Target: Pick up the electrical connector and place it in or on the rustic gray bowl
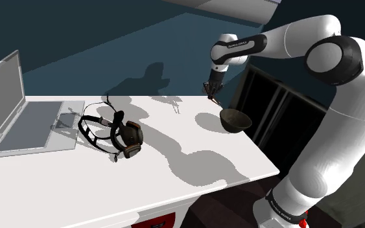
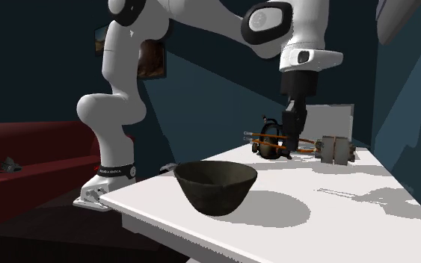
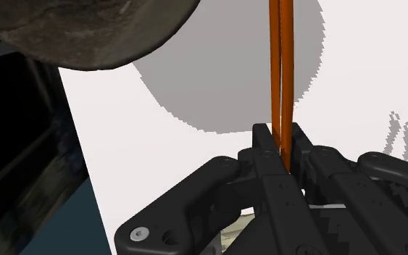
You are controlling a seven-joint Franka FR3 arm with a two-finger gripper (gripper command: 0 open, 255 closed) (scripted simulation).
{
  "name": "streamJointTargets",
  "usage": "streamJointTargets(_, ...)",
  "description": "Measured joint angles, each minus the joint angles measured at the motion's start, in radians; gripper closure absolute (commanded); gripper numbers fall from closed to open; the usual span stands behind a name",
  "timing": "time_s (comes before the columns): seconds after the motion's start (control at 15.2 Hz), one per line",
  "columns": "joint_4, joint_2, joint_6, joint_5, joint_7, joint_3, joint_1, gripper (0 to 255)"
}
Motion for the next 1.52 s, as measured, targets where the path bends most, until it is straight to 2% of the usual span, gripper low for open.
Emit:
streamJointTargets(0.59,0.051,-0.047,-0.098,-0.004,-0.002,-0.003,-0.002,255)
streamJointTargets(1.06,-0.229,-0.281,-0.051,-0.030,-0.058,-0.036,-0.036,255)
streamJointTargets(1.39,-0.387,-0.440,-0.051,-0.060,-0.105,-0.067,-0.067,255)
streamJointTargets(1.52,-0.423,-0.456,-0.031,-0.065,-0.112,-0.072,-0.072,255)
